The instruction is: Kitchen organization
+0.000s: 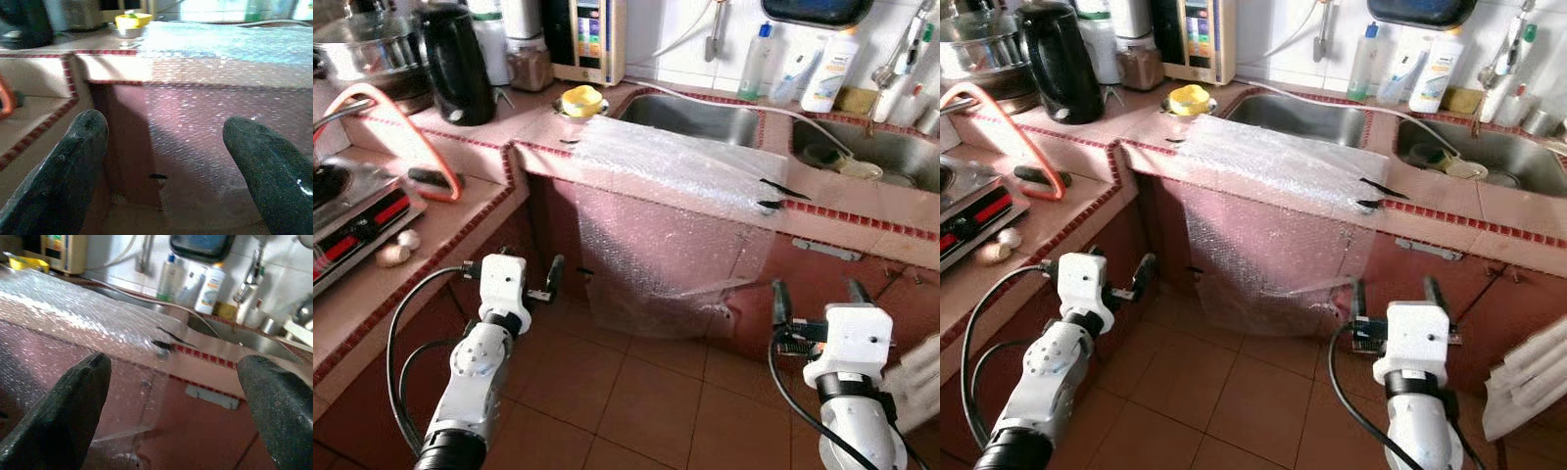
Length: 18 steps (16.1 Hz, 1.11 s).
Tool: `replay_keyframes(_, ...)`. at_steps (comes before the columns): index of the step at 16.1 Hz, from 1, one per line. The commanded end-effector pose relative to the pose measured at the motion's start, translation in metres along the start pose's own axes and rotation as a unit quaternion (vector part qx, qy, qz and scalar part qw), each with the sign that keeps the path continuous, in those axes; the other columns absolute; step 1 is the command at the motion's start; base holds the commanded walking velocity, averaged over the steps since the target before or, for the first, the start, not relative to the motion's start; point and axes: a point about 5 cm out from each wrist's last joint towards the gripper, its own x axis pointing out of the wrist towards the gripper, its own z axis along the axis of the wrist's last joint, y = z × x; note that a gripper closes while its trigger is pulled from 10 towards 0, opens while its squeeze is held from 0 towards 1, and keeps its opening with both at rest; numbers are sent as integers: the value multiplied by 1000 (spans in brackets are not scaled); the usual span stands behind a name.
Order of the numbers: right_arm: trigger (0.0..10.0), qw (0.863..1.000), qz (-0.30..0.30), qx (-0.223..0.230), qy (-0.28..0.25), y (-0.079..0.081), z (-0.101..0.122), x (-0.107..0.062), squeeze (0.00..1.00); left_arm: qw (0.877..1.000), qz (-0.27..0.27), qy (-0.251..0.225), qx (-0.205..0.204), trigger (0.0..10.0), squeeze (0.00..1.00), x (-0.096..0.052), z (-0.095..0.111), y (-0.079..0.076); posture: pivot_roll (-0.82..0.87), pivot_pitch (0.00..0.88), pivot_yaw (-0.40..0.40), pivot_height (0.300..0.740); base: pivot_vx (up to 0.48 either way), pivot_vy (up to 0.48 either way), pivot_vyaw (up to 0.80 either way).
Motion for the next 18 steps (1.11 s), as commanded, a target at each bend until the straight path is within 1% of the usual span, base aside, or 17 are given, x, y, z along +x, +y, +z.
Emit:
replay_keyframes(1, 10000, 1000, -8, -1, -7, -3, 4, -2, 0, 1000, -16, -5, -6, 10000, 0, 6, 5, -6, 41, 0, 9, 740, 0, 0, -769)
replay_keyframes(3, 10000, 1000, -4, 2, -10, -2, 5, -3, 0, 1000, -24, -5, -8, 10000, 0, 8, 6, -9, 36, 0, 9, 740, 0, 0, 0)
replay_keyframes(5, 10000, 1000, 8, 4, -7, 2, 5, -5, 0, 1000, -24, -6, -14, 10000, 0, 10, 6, -10, 31, 0, 8, 740, 279, 0, 0)
replay_keyframes(9, 10000, 1000, 29, 3, -9, 10, 6, -7, 0, 999, -34, -7, -20, 10000, 0, 11, 6, -16, 29, 0, 12, 740, 391, 0, 0)
replay_keyframes(13, 10000, 999, 39, 4, -8, 13, 6, -8, 0, 999, -39, -2, -19, 10000, 0, 9, 3, -18, 26, 0, 16, 740, 400, 0, 0)
replay_keyframes(18, 10000, 999, 46, 1, -11, 16, 8, -9, 0, 999, -47, 0, -19, 10000, 0, 11, 2, -22, 20, 0, 23, 740, 406, 0, 0)
